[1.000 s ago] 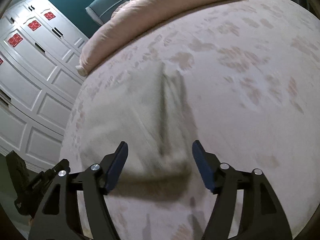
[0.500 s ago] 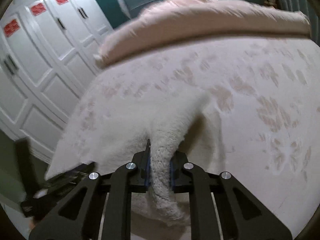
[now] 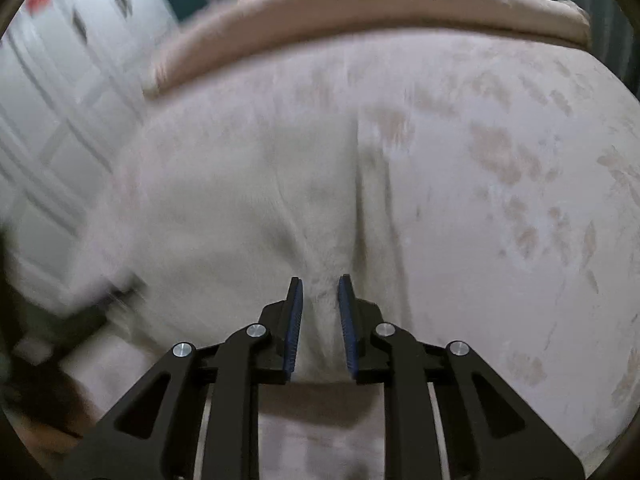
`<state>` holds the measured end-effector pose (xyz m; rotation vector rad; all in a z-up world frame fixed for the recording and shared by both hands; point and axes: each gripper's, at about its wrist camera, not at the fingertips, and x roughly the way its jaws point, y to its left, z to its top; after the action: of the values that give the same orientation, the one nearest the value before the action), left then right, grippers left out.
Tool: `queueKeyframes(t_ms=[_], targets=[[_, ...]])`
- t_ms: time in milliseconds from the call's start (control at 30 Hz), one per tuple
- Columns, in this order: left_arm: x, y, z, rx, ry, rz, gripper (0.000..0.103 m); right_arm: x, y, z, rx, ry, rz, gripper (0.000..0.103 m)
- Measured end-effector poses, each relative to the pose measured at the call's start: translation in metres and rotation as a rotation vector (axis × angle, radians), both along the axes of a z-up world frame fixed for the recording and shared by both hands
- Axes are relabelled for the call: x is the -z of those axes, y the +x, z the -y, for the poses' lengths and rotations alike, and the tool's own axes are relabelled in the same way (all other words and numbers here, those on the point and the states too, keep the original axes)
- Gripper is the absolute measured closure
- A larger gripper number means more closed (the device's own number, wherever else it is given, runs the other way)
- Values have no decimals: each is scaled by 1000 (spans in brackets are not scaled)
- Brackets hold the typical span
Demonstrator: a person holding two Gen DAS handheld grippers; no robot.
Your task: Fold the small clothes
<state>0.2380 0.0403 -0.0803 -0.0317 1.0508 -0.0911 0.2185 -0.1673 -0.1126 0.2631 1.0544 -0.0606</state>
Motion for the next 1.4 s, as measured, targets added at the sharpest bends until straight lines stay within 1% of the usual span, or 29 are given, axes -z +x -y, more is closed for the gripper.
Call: queueKeyframes(t_ms=[33,67,133,200,233,267,333,367,400,467,533,633,667,733,800,967,1100,1333,1400], targets=[[0,-1,0,0,0,-2,47,16,0,-4,-11,-58,-37,80],[0,-2,1,-1,-1,-7,47,15,-1,-4,-6,-50,-32,80],[-3,-7,2,0,16,-2,47,-9,-10,-2,24,-5,24,80],[-4,-11,3,2,34,6,47,-27,-17,-4,23,-10,72,79],[-5,-13,3,1,40,6,47,-29,-19,-7,8,-23,75,79],[-5,-16,5,2,41,6,47,-24,-18,-10,-7,-37,61,80],[-4,-20,6,0,48,5,47,8,-11,-15,-23,-118,-27,78],[-3,-23,8,0,54,1,47,18,-11,-17,-34,-115,-57,77],[-2,-25,8,-1,58,-2,47,22,-12,-17,-31,-109,-63,77],[-4,-33,8,4,71,6,47,6,-18,-17,-15,-88,-28,77],[-4,-41,8,6,93,15,47,-16,-30,-17,-5,-57,26,76],[-1,-51,7,6,101,7,45,-27,-49,-14,19,-60,62,75],[1,-56,8,4,105,1,43,-26,-53,-14,28,-64,62,72],[4,-65,8,-1,111,0,42,-23,-70,-15,51,-75,52,71],[5,-76,8,-7,116,3,39,-20,-81,-19,63,-71,44,64],[7,-99,12,-10,129,13,34,-12,-102,-35,42,-81,21,62],[8,-112,19,0,138,15,33,-11,-114,-48,21,-97,26,58],[4,-126,23,2,152,34,33,-13,-127,-60,9,-98,37,58],[3,-128,24,4,153,36,35,-15,-129,-63,8,-107,41,58]])
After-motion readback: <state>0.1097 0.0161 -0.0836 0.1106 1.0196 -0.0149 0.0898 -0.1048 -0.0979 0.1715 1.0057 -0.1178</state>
